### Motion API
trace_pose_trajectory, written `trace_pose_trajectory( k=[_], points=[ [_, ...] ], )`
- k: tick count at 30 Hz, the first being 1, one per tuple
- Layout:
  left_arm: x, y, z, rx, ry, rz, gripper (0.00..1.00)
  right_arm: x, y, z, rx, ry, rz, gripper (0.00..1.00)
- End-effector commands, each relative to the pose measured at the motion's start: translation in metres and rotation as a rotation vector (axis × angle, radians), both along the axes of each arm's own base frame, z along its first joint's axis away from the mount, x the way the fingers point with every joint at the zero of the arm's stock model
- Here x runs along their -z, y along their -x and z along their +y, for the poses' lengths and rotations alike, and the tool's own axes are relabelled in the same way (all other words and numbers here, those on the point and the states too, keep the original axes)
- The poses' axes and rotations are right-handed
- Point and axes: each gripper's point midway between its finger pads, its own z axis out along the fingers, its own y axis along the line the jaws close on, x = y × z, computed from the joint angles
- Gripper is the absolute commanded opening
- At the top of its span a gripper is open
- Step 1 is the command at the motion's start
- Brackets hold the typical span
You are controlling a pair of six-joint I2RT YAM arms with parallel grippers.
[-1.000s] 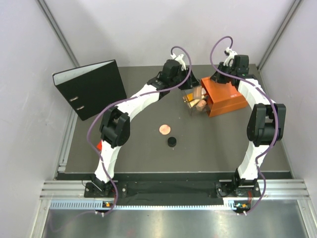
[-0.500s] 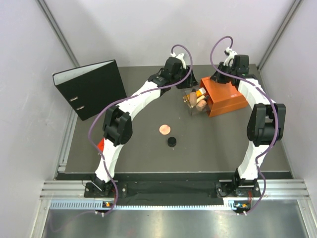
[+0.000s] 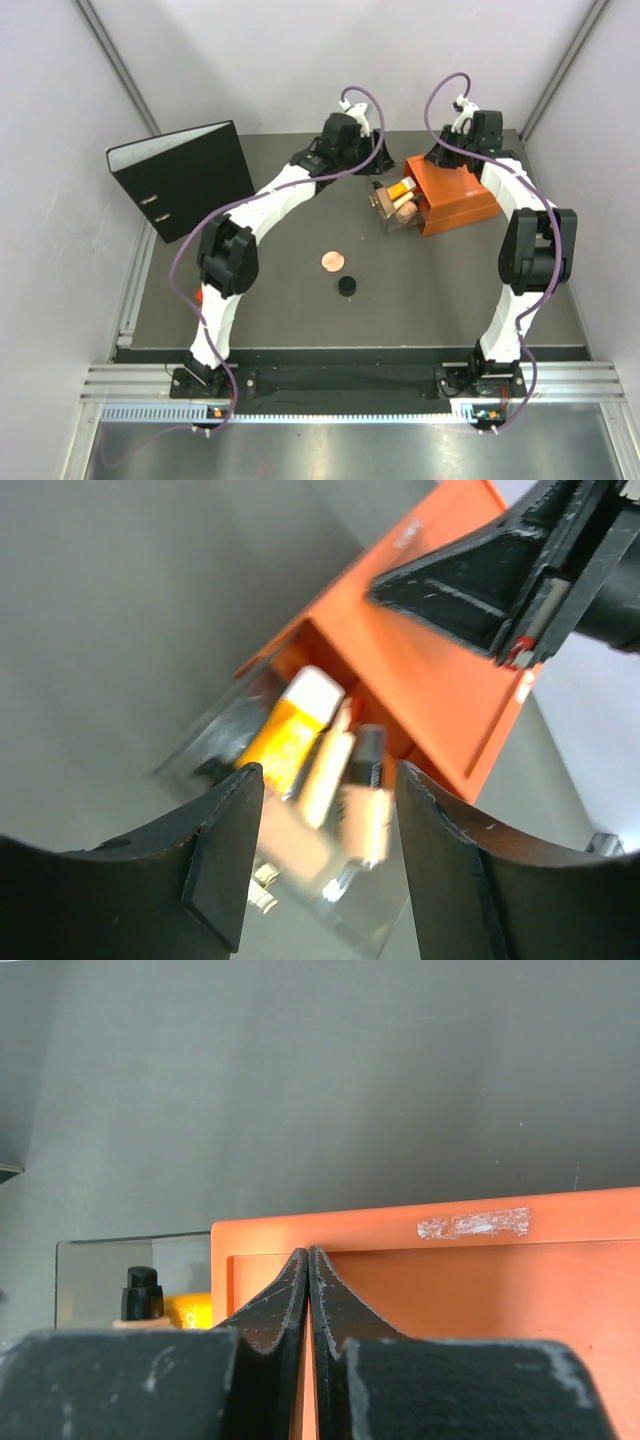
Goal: Organize the makeup
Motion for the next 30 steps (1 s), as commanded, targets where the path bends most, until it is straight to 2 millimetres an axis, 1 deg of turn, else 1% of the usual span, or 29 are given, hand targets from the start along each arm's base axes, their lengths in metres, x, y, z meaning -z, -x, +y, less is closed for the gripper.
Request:
trace_pose_trajectory(
  k=[1, 2, 4, 5, 7, 8, 9, 10, 11, 12, 13, 14, 15, 16, 17, 18, 19, 20, 22, 24, 25, 26, 28, 30],
  points=[
    [-0.069, -0.007, 0.047, -0.015, 0.028, -0.203, 0.6, 0.128, 0.071, -0.017, 0.039, 0.092, 0.456, 0.0],
    [-0.062, -0.006, 0.061, -0.006, -0.026, -0.222, 0.6, 0.128, 0.071, -0.017, 0.04, 0.091, 0.458, 0.0],
    [-0.046, 0.0, 0.076, 0.013, -0.101, -0.22, 0.63, 0.128, 0.071, -0.018, 0.041, 0.092, 0.459, 0.0],
    [-0.035, 0.004, 0.089, 0.031, -0.168, -0.244, 0.64, 0.128, 0.071, -0.017, 0.04, 0.09, 0.456, 0.0],
    [-0.019, 0.013, 0.098, 0.074, -0.22, -0.244, 0.68, 0.129, 0.071, -0.017, 0.04, 0.091, 0.459, 0.0],
    [-0.005, 0.02, 0.108, 0.096, -0.264, -0.249, 0.71, 0.13, 0.071, -0.017, 0.04, 0.091, 0.46, 0.0],
    [0.003, 0.026, 0.11, 0.123, -0.279, -0.254, 0.75, 0.13, 0.071, -0.017, 0.038, 0.091, 0.459, 0.0],
    [0.002, 0.031, 0.112, 0.142, -0.288, -0.281, 0.77, 0.131, 0.071, -0.016, 0.037, 0.09, 0.462, 0.0],
    [0.023, 0.037, 0.118, 0.17, -0.335, -0.281, 0.79, 0.13, 0.071, -0.017, 0.039, 0.087, 0.461, 0.0],
    [0.028, 0.042, 0.119, 0.191, -0.34, -0.289, 0.8, 0.13, 0.07, -0.017, 0.04, 0.086, 0.46, 0.0],
    [0.038, 0.048, 0.12, 0.208, -0.348, -0.3, 0.82, 0.131, 0.071, -0.017, 0.04, 0.086, 0.463, 0.0],
    [0.042, 0.049, 0.121, 0.222, -0.365, -0.329, 0.85, 0.131, 0.071, -0.017, 0.039, 0.087, 0.463, 0.0],
    [0.043, 0.052, 0.12, 0.242, -0.357, -0.346, 0.86, 0.13, 0.07, -0.017, 0.04, 0.087, 0.461, 0.0],
    [0.053, 0.057, 0.122, 0.253, -0.367, -0.35, 0.88, 0.131, 0.071, -0.017, 0.039, 0.087, 0.463, 0.0],
    [0.047, 0.052, 0.119, 0.248, -0.36, -0.406, 0.9, 0.131, 0.07, -0.017, 0.039, 0.089, 0.46, 0.0],
    [0.049, 0.053, 0.118, 0.261, -0.358, -0.423, 0.94, 0.131, 0.071, -0.016, 0.037, 0.088, 0.462, 0.0],
    [0.056, 0.058, 0.116, 0.291, -0.353, -0.432, 0.96, 0.131, 0.071, -0.017, 0.037, 0.088, 0.464, 0.0],
    [0.05, 0.054, 0.112, 0.3, -0.347, -0.487, 0.99, 0.132, 0.072, -0.016, 0.037, 0.088, 0.466, 0.0],
    [0.055, 0.052, 0.106, 0.314, -0.343, -0.508, 0.99, 0.132, 0.072, -0.016, 0.036, 0.089, 0.465, 0.0],
    [0.05, 0.047, 0.1, 0.326, -0.324, -0.549, 0.99, 0.132, 0.072, -0.017, 0.037, 0.088, 0.467, 0.0],
    [0.053, 0.043, 0.095, 0.335, -0.315, -0.554, 0.99, 0.132, 0.073, -0.017, 0.038, 0.088, 0.467, 0.0],
    [0.054, 0.044, 0.09, 0.356, -0.296, -0.552, 0.99, 0.132, 0.073, -0.017, 0.037, 0.091, 0.466, 0.0],
    [0.053, 0.039, 0.079, 0.378, -0.271, -0.569, 0.99, 0.132, 0.074, -0.017, 0.038, 0.09, 0.465, 0.0],
    [0.052, 0.038, 0.068, 0.407, -0.249, -0.585, 0.99, 0.132, 0.074, -0.018, 0.04, 0.092, 0.465, 0.0]
  ],
)
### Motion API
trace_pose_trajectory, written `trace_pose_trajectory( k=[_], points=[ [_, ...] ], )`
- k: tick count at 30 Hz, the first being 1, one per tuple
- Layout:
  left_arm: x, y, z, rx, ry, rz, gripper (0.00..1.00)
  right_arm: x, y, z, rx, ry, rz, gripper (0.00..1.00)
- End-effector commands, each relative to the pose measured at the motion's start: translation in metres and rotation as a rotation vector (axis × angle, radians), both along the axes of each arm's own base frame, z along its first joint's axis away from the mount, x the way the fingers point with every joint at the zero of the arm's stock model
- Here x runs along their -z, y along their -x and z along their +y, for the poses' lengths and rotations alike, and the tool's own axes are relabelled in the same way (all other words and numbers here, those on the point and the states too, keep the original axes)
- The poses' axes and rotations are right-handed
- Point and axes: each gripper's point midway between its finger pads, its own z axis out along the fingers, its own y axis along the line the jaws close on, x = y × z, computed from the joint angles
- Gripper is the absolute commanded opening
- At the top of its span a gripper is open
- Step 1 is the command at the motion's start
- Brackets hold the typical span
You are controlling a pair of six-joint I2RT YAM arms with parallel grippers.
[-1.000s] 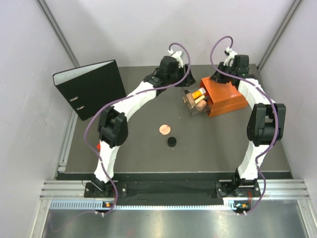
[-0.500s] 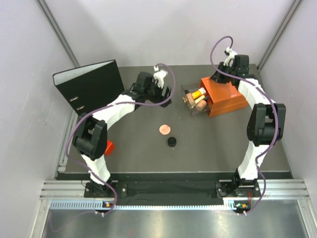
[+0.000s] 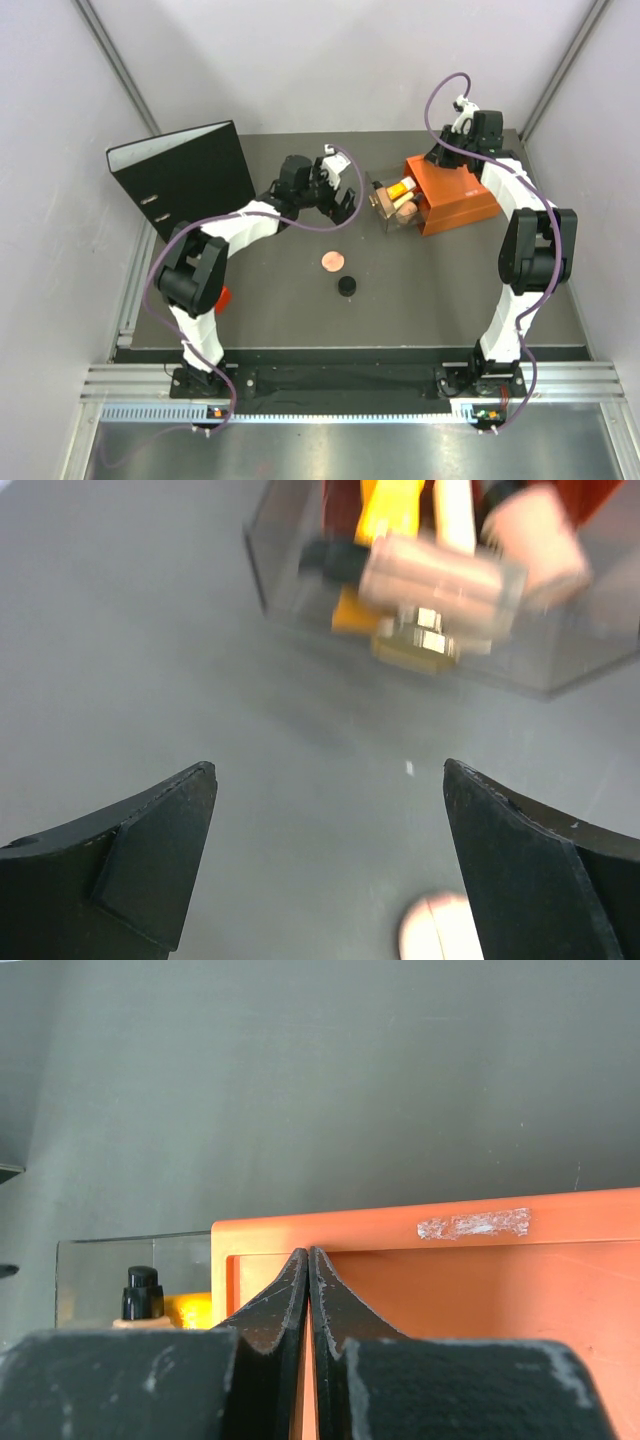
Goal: Organize the makeup
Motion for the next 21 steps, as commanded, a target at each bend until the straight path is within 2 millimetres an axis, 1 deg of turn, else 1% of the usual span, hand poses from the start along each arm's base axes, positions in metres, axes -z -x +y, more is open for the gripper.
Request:
trace_pose_trajectory(
  k=[1, 3, 4, 7, 9, 10, 15, 19, 20, 21],
  points=[
    [-0.028, -0.015, -0.04, 0.121, 0.091, -0.131, 0.99, 0.131, 0.074, -0.018, 0.042, 0.096, 0.464, 0.0],
    [-0.026, -0.017, -0.048, 0.14, 0.097, -0.125, 0.99, 0.13, 0.074, -0.018, 0.042, 0.096, 0.461, 0.0],
    [-0.025, -0.019, -0.056, 0.148, 0.1, -0.123, 0.99, 0.13, 0.074, -0.018, 0.042, 0.096, 0.464, 0.0],
    [-0.026, -0.02, -0.07, 0.169, 0.117, -0.129, 0.99, 0.129, 0.075, -0.018, 0.043, 0.097, 0.462, 0.0],
    [-0.029, -0.02, -0.078, 0.177, 0.132, -0.128, 0.99, 0.13, 0.075, -0.019, 0.044, 0.098, 0.464, 0.0],
    [-0.031, -0.02, -0.085, 0.185, 0.145, -0.128, 0.99, 0.13, 0.075, -0.018, 0.043, 0.097, 0.462, 0.0],
    [-0.041, -0.023, -0.109, 0.204, 0.187, -0.139, 0.99, 0.13, 0.074, -0.018, 0.042, 0.098, 0.463, 0.0],
    [-0.05, -0.029, -0.135, 0.216, 0.239, -0.138, 0.99, 0.131, 0.073, -0.018, 0.043, 0.097, 0.469, 0.0],
    [-0.05, -0.03, -0.141, 0.216, 0.247, -0.134, 0.99, 0.131, 0.074, -0.018, 0.043, 0.097, 0.47, 0.0],
    [-0.044, -0.032, -0.147, 0.218, 0.255, -0.126, 0.99, 0.132, 0.074, -0.018, 0.04, 0.098, 0.469, 0.0]
  ],
)
